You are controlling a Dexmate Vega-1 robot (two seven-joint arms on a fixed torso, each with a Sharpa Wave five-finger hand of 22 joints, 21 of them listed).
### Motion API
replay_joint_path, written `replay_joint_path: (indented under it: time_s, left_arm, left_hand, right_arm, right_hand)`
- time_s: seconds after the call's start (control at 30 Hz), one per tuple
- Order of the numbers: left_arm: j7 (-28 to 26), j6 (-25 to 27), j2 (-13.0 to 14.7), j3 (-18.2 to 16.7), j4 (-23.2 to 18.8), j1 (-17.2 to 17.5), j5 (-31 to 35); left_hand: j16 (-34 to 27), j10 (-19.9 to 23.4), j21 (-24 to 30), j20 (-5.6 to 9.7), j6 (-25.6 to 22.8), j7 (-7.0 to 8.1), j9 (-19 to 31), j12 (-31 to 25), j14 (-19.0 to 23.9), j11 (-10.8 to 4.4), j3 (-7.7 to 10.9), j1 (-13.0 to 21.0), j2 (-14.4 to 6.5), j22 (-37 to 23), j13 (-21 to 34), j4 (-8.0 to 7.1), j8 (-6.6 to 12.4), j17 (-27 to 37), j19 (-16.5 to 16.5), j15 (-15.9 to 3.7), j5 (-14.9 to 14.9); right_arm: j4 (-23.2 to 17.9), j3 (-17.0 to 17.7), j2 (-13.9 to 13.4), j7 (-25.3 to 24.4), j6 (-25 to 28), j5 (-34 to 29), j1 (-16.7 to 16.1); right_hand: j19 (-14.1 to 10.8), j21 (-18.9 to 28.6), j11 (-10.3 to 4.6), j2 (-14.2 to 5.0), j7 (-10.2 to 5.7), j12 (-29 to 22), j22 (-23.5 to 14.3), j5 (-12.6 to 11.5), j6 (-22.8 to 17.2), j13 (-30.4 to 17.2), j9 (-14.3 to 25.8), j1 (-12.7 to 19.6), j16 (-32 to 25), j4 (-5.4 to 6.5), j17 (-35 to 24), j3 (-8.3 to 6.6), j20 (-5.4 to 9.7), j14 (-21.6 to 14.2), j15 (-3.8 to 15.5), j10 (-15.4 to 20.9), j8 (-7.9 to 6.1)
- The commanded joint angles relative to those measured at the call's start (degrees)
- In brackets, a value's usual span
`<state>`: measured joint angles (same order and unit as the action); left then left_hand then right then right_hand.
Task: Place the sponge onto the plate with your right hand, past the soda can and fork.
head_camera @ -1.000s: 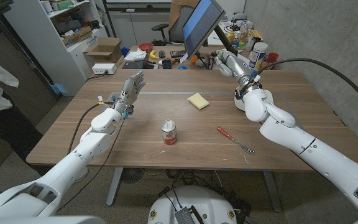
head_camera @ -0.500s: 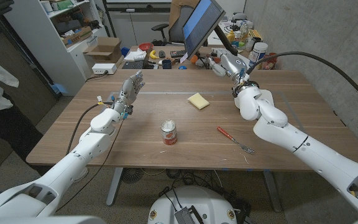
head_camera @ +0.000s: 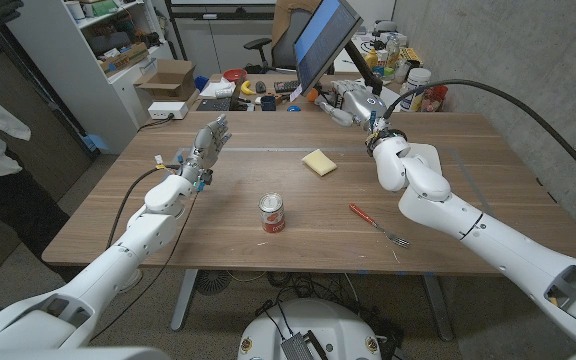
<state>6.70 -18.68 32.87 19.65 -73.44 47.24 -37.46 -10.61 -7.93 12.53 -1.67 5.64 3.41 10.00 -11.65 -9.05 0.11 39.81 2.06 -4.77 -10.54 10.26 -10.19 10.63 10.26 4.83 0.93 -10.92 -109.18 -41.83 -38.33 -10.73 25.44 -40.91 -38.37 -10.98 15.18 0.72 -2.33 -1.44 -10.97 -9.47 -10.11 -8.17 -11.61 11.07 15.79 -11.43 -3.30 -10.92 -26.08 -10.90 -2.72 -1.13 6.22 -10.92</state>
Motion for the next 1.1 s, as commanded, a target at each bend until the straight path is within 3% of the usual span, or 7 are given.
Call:
replay_joint_path:
  time_s: [0.03, 0.3, 0.43, 1.1]
  left_arm:
    - [0.4, -0.5, -0.2, -0.1, 0.6, -0.2, -0.2]
    - [0.3, -0.5, -0.1, -0.1, 0.6, -0.2, -0.1]
    - [1.6, -1.0, -0.2, 0.0, 1.1, -0.3, -0.6]
    - [0.1, -0.3, 0.1, 0.1, 0.3, -0.2, 0.3]
  left_hand:
    - [-0.3, -0.1, 0.0, 0.16, 0.2, 0.34, 0.1, 0.1, -0.4, 0.46, -0.04, -0.7, -4.9, -0.1, 0.3, -0.04, 0.00, 0.3, 0.2, 0.49, 0.0]
    - [-0.3, 0.0, -0.1, 0.28, 0.2, 0.37, 0.1, 0.0, -0.4, 0.49, -0.07, -0.8, -4.9, -0.1, 0.3, -0.03, -0.01, 0.3, 0.3, 0.48, 0.0]
    - [-0.3, 0.0, -0.1, 0.38, 0.2, 0.37, 0.1, 0.0, -0.3, 0.45, -0.09, -0.8, -4.9, -0.1, 0.3, -0.02, -0.02, 0.3, 0.3, 0.47, 0.0]
    - [-0.2, 0.1, -0.2, 0.22, -0.3, 0.63, 0.1, 0.0, -0.1, 0.48, -0.09, -0.8, -4.8, -0.1, 0.3, 0.14, 0.09, 0.2, 0.5, 0.53, 0.0]
  right_arm:
    - [2.6, -2.5, 1.4, 3.7, 0.1, -2.6, 2.4]
    - [3.7, -2.8, 1.7, 6.3, 0.1, -1.7, 3.1]
    - [4.8, -2.1, 2.2, 5.1, -1.6, 0.2, 3.0]
    - [10.4, -5.8, 3.5, 7.7, -3.6, -1.1, 6.7]
  right_hand:
    - [0.1, -0.4, -0.19, 0.61, -0.31, 0.0, -0.3, -0.1, 0.4, -0.1, 0.2, 0.0, 0.2, -0.15, 0.0, 0.27, -0.95, 0.4, -0.21, -0.3, -0.04]
    - [-0.2, -0.7, -0.37, 0.75, -0.46, 0.0, -0.3, -0.1, 0.4, -0.1, 0.2, 0.0, 0.1, -0.45, 0.0, 0.53, -1.02, 0.5, -0.11, -0.5, -0.10]
    - [-0.7, -0.7, -0.29, 0.88, -0.45, -0.1, -0.3, -0.1, 0.5, -0.1, 0.2, 0.0, 0.0, -0.60, 0.1, 0.71, -0.97, 0.2, -0.16, -0.5, -0.11]
    - [-3.8, -0.7, -0.36, 0.95, -0.98, -0.3, -0.3, -0.2, 1.3, -0.1, 0.2, 0.5, -0.6, -1.67, 0.2, 1.13, -0.78, -1.6, -0.33, -0.5, -0.03]
